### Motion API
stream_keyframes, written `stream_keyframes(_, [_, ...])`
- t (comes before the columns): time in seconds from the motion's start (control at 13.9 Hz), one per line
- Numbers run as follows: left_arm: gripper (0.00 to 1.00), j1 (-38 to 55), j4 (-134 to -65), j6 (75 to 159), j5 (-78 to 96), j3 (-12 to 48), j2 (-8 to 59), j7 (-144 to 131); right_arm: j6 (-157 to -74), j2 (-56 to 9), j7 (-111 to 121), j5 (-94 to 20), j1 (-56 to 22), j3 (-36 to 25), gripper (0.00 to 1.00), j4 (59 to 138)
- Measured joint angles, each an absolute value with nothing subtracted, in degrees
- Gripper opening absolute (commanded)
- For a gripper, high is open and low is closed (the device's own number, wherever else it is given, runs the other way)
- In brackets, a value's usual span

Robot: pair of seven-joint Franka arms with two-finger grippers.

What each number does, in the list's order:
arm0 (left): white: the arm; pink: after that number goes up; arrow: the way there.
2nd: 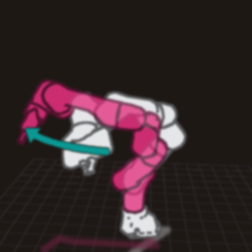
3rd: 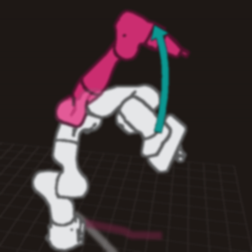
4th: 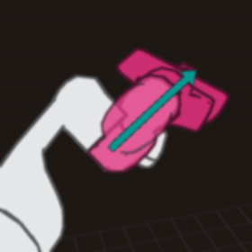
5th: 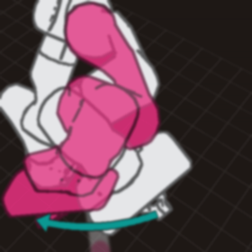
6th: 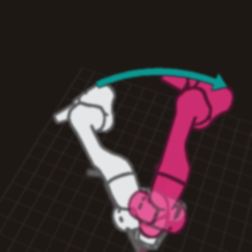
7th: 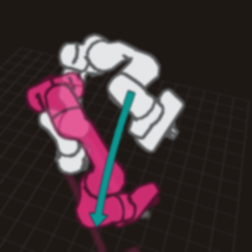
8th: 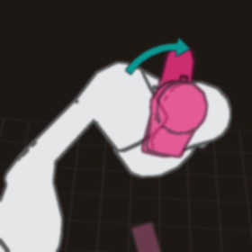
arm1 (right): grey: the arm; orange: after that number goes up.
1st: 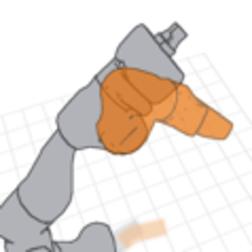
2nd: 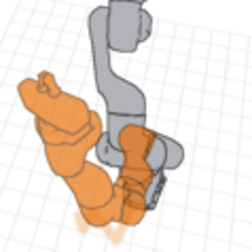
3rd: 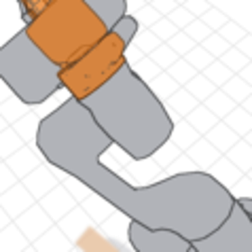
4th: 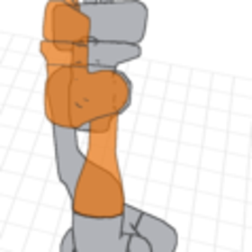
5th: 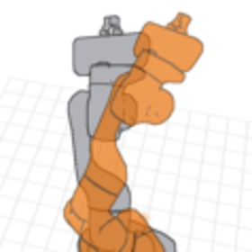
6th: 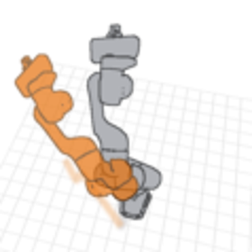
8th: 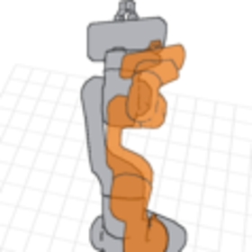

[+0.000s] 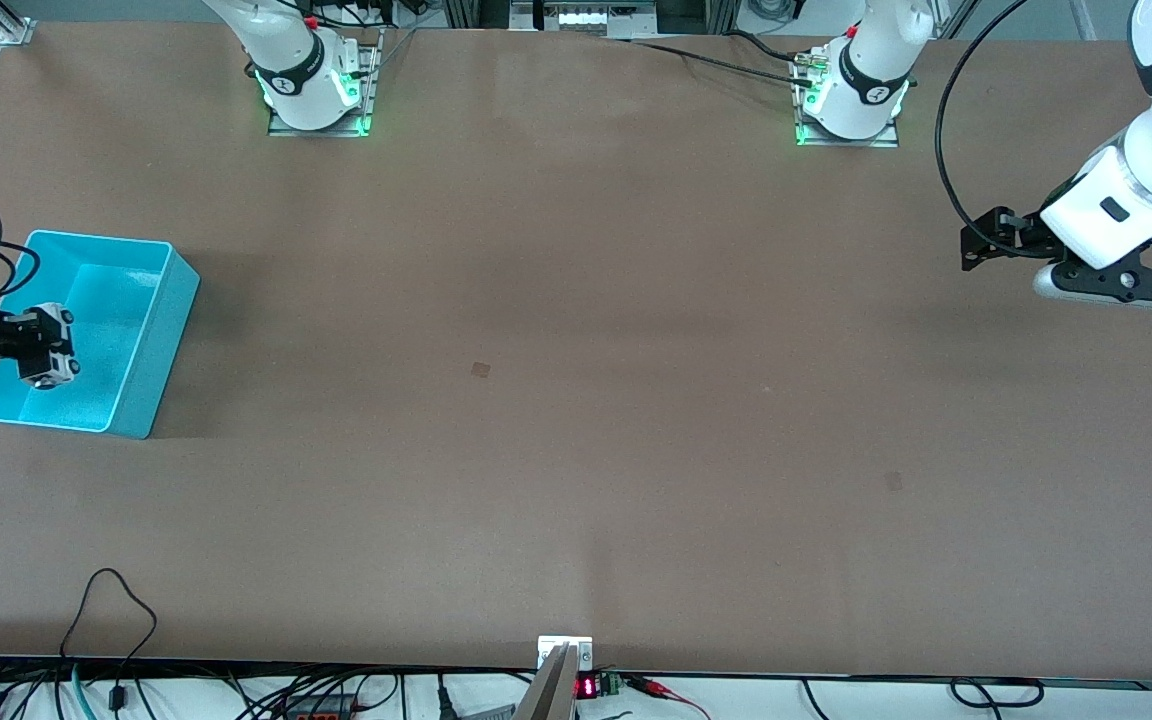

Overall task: Wind and store white jeep toy
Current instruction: 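Lift the jeep with the right gripper and move it over the bin, then lower the jeep into the cyan bin and open the right gripper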

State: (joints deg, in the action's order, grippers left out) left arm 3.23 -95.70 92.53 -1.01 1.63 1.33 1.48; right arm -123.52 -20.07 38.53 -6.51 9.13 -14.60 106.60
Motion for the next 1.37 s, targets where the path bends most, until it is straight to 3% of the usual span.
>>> stream_keyframes(0.22, [1.0, 3.08, -95.16, 92.51, -1.01, 1.54, 1.31, 1.48, -125.33, -20.53, 33.21, -5.75, 9.12, -14.98, 0.0, 109.77])
stream_keyframes(0.94, [1.0, 2.82, -92.7, 88.41, -1.01, 0.83, 1.31, 1.48, -147.14, -20.65, 32.88, -5.67, 10.65, -17.9, 0.01, 126.37])
stream_keyframes(1.08, [1.0, 2.72, -92.51, 88.02, -1.01, 0.79, 1.31, 1.48, -149.06, -20.64, 33.46, -5.65, 11.37, -17.95, 0.3, 128.08])
stream_keyframes(1.22, [1.0, 2.67, -92.49, 87.69, -1.01, 0.79, 1.31, 1.48, -149.13, -20.52, 33.5, -5.65, 11.68, -17.95, 0.73, 128.27])
stream_keyframes(1.3, [1.0, 2.65, -92.49, 87.65, -1.01, 0.79, 1.31, 1.48, -149.03, -20.43, 33.51, -5.65, 11.74, -17.95, 1.0, 128.27])
stream_keyframes(1.37, [1.0, 2.61, -92.49, 87.61, -1.01, 0.79, 1.31, 1.48, -148.92, -20.32, 33.52, -5.65, 11.76, -17.95, 1.0, 128.27])
